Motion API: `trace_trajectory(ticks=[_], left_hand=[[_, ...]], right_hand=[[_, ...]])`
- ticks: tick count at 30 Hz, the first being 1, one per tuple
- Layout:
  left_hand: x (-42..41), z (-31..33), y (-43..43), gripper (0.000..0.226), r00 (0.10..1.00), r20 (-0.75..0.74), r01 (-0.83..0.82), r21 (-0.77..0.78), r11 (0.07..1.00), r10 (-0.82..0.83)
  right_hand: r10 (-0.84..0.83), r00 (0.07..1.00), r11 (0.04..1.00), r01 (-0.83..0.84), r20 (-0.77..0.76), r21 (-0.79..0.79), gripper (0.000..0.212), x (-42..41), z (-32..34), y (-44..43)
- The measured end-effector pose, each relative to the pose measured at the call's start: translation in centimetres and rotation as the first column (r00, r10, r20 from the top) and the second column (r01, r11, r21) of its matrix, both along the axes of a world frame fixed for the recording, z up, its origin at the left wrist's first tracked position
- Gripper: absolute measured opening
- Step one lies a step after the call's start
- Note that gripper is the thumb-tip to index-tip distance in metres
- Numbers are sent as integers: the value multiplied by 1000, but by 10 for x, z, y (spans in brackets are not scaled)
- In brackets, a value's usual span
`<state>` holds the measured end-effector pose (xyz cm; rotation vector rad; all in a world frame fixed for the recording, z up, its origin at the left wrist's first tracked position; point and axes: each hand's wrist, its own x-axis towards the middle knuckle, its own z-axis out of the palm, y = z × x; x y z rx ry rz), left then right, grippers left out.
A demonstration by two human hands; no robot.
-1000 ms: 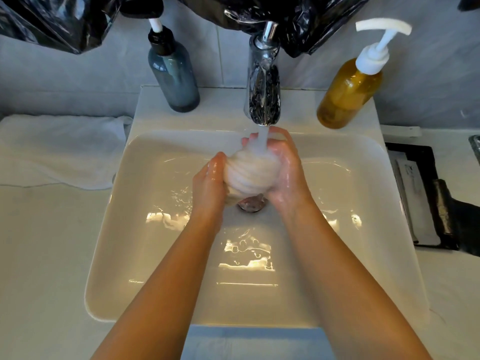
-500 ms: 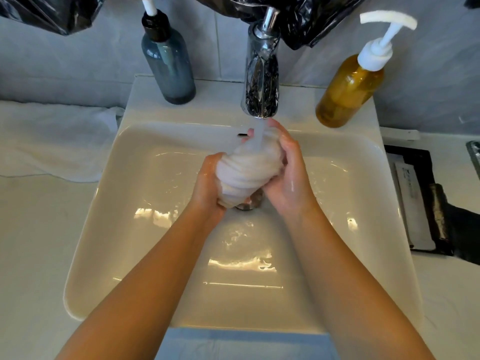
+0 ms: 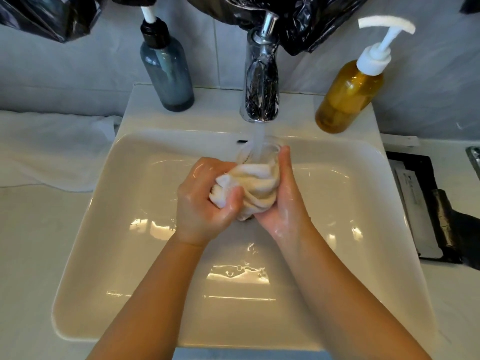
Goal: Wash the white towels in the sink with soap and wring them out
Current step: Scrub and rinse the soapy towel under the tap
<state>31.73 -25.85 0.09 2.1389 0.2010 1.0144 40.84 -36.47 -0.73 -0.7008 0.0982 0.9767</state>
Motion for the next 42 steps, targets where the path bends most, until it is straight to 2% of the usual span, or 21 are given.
trace_trajectory(ticks=[2, 5, 6, 7, 9, 10, 12, 13, 15, 17, 18, 20, 22, 24, 26, 28, 32, 33, 36, 40, 42], left_hand=[[2, 2, 2, 33, 999, -17, 51, 115, 992, -50], [2, 3, 4, 35, 981, -96, 176, 64, 982, -169], [2, 2, 6, 35, 966, -131, 219, -37, 975, -222], [2, 1, 8, 36, 948, -161, 242, -199, 950, -275], [4, 0, 9, 41, 918, -188, 175, -596, 784, -348], [6, 1, 9, 43, 914, -189, 116, -727, 677, -359], [9, 2, 6, 51, 906, -202, 46, -826, 561, -372], [9, 3, 3, 58, 891, -203, 52, -843, 535, -406], [8, 3, -3, 64, 834, -205, 65, -886, 460, -513], [5, 5, -8, 52, 778, -191, 85, -913, 400, -599], [5, 6, -10, 43, 769, -202, 93, -903, 419, -607], [7, 9, -15, 40, 816, -270, 54, -844, 533, -511], [9, 8, -18, 54, 882, -315, -28, -777, 629, -350], [11, 5, -18, 59, 921, -328, -114, -741, 662, -209], [12, 3, -15, 51, 931, -325, -154, -759, 633, -163], [12, 3, -13, 43, 933, -317, -164, -798, 580, -173], [15, 5, -16, 44, 935, -267, -142, -886, 442, -235], [16, 6, -18, 46, 934, -271, -145, -884, 445, -234], [16, 1, -24, 57, 921, -284, -107, -841, 531, -265], [17, 5, -27, 42, 892, -242, -20, -864, 503, -381], [17, 4, -24, 38, 893, -226, 22, -842, 539, -388]], right_hand=[[12, 998, 999, -10, -54, 30, 109, 0, -3, -2], [-19, 999, 1000, 20, -38, 18, 106, 1, -2, -4], [-42, 999, 999, 42, -20, 5, 109, 2, -1, -6], [-66, 998, 998, 66, -3, -7, 112, 6, -2, -7], [-77, 997, 996, 78, 16, -50, 111, 11, 2, -11], [-58, 998, 994, 60, 30, -89, 101, 13, 3, -13], [-22, 998, 979, 34, 60, -201, 62, 14, 8, -15], [9, 998, 977, 4, 60, -215, 55, 12, 12, -15], [61, 997, 985, -54, 37, -165, 67, 7, 16, -13], [27, 994, 968, 0, 104, -253, 71, 7, 16, -10], [6, 981, 937, 62, 194, -344, 60, 8, 17, -11], [30, 927, 852, 172, 374, -494, 42, 9, 20, -13], [80, 915, 827, 161, 395, -539, 42, 7, 23, -12], [117, 921, 838, 109, 371, -534, 41, 2, 23, -9], [139, 902, 872, 84, 408, -482, 31, 0, 22, -7], [111, 865, 894, 129, 489, -430, 26, -1, 24, -7], [60, 822, 868, 238, 566, -437, 43, 1, 22, -8], [47, 823, 857, 257, 566, -446, 44, 1, 21, -7], [-16, 851, 826, 307, 525, -473, 33, 1, 16, -6], [-40, 846, 800, 346, 532, -490, 27, 7, 14, -11], [-59, 853, 811, 343, 518, -473, 20, 8, 16, -12]])
